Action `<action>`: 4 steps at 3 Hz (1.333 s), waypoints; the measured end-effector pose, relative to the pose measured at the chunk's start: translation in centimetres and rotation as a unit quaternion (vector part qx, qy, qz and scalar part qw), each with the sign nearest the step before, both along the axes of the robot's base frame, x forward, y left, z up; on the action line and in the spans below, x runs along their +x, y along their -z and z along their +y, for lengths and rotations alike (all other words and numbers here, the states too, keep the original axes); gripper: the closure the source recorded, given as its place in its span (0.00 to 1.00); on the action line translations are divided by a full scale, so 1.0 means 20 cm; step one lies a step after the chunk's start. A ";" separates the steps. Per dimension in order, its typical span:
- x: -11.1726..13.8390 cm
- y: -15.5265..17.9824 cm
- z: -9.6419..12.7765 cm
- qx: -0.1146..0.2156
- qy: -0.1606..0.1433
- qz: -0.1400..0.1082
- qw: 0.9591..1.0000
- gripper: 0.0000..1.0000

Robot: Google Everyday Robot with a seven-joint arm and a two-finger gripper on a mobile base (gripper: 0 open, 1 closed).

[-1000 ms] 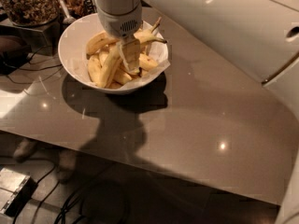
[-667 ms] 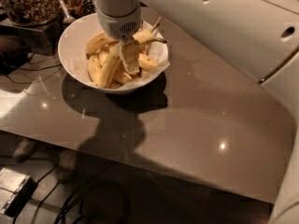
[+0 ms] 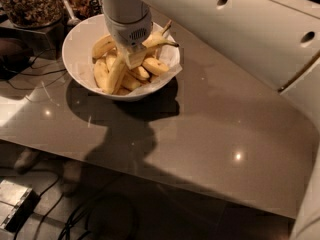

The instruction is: Pick banana from white bowl

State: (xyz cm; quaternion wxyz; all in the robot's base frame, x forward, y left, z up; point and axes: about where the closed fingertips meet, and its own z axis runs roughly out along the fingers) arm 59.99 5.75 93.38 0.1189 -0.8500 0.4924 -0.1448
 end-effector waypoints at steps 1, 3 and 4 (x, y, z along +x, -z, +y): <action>-0.01 0.00 0.00 -0.001 -0.002 -0.001 1.000 0.97; -0.07 -0.07 -0.05 0.027 0.012 0.003 1.000 1.00; -0.17 -0.14 -0.11 0.064 0.031 0.008 0.997 1.00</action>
Offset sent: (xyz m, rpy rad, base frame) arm -0.0013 -0.0006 -0.0002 -0.0022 -0.0013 0.0034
